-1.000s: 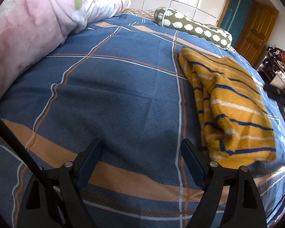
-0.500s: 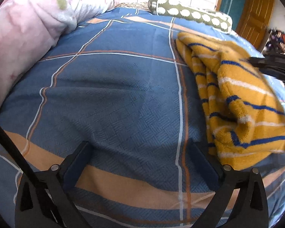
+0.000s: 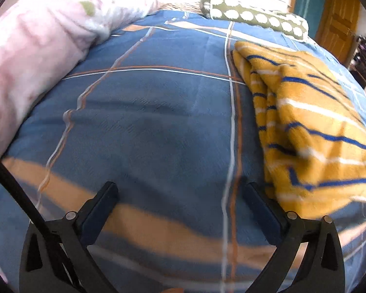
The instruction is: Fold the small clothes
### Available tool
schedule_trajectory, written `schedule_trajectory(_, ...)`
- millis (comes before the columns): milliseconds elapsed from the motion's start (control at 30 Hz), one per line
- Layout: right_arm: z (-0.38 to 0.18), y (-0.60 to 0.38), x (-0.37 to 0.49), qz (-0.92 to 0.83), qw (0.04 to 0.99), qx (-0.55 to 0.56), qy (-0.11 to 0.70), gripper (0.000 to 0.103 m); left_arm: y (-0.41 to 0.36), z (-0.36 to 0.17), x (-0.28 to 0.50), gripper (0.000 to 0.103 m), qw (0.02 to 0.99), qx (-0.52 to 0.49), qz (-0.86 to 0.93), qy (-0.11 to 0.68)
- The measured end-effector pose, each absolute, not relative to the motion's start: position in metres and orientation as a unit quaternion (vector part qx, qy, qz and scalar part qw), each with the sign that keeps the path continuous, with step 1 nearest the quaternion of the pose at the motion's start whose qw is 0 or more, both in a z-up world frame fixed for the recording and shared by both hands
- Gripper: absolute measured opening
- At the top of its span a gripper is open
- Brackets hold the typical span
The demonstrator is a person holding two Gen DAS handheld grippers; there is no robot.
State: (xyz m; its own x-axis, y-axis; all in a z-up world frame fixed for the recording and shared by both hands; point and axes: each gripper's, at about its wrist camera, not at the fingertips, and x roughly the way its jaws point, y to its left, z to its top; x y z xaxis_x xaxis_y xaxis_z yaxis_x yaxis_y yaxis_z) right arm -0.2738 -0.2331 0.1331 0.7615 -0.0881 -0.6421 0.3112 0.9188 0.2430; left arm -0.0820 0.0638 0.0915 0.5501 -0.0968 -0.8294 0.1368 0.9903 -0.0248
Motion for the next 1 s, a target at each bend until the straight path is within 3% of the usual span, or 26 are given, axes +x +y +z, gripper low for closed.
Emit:
schedule_trajectory(467, 0.133, -0.227, -0.334, -0.100, 0.939, 0.150, 0.293, 0.062, 0.032, 0.196, -0.241, 0.103, 0.940, 0.027, -0.073, 0.332)
schedule_trajectory(1000, 0.131, -0.207, -0.343, -0.097, 0.942, 0.111, 0.302, 0.068, 0.012, 0.209, -0.289, 0.103, 0.937, 0.044, -0.109, 0.330)
